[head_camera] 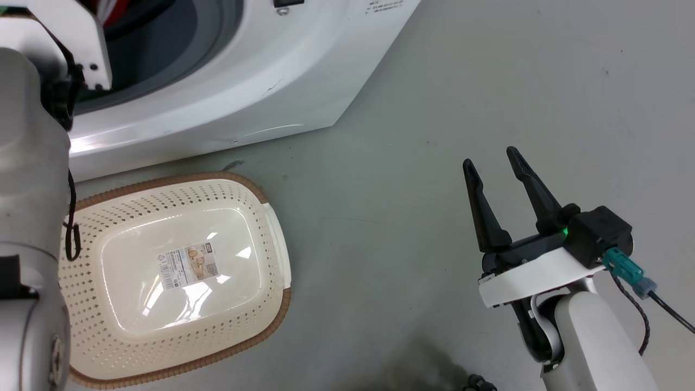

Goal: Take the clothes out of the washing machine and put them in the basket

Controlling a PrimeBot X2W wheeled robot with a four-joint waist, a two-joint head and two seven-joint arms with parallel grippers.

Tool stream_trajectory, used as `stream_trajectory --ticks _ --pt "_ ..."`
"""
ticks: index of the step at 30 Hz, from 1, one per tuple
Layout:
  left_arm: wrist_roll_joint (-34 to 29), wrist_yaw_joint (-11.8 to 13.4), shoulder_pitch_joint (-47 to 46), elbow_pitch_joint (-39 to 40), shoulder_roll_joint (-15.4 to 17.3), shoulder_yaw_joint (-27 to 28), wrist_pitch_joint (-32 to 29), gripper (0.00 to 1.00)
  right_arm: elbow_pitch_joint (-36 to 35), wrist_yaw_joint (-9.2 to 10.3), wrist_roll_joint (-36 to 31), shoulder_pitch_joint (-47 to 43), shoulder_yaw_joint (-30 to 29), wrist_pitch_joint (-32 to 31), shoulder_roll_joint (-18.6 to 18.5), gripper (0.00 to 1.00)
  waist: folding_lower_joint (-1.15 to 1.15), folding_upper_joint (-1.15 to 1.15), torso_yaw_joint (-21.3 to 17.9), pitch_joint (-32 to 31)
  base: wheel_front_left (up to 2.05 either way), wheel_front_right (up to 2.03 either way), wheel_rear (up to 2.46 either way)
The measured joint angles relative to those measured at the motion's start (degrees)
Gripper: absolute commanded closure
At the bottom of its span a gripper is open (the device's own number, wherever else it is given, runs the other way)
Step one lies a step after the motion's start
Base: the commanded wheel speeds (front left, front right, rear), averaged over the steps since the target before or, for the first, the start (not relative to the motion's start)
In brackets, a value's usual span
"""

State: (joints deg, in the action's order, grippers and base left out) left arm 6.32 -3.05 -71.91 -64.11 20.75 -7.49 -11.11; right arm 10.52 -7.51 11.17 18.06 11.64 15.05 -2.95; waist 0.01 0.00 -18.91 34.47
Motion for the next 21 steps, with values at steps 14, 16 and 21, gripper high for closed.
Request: stream_trajectory --ticks 14,16,21 --pt "1.30 1.54 -4.90 -3.37 -0.11 -0.70 -7.61 1.00 0.88 0.00 0.53 1.15 0.42 0.02 0.01 0.00 0.00 0.00 -0.11 -0.09 0.00 0.00 0.00" --pt "0.93 2.09 -4.36 -1.56 -0.09 -1.14 -2.75 1.00 1.26 0.00 0.48 1.14 0.20 0.02 0.01 0.00 0.00 0.00 0.08 -0.77 0.00 0.00 0.00" --pt "0.96 2.61 0.24 1.47 -0.85 -1.49 11.02 1.00 2.04 0.00 -0.64 0.51 -1.15 0.03 0.02 0.00 -0.01 0.00 0.98 -3.55 0.00 0.00 0.00"
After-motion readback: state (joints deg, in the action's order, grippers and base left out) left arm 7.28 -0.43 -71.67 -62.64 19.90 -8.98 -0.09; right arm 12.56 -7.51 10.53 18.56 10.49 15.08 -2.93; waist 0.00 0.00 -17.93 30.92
